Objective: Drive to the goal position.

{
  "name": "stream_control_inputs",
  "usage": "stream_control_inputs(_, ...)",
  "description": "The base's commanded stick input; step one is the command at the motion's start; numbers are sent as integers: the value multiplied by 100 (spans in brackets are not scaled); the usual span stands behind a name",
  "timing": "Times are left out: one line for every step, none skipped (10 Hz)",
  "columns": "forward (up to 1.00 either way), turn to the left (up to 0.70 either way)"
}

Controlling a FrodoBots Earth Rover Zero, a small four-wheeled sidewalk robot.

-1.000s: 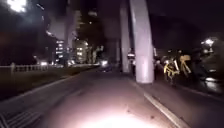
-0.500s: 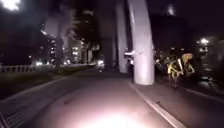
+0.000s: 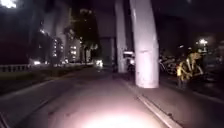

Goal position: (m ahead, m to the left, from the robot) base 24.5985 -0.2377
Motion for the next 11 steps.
stream_control_inputs(70, 0)
stream_control_inputs(70, 0)
stream_control_inputs(70, 0)
stream_control_inputs(70, 0)
stream_control_inputs(70, 0)
stream_control_inputs(70, 0)
stream_control_inputs(70, 0)
stream_control_inputs(70, 0)
stream_control_inputs(70, 0)
stream_control_inputs(70, 0)
stream_control_inputs(70, 0)
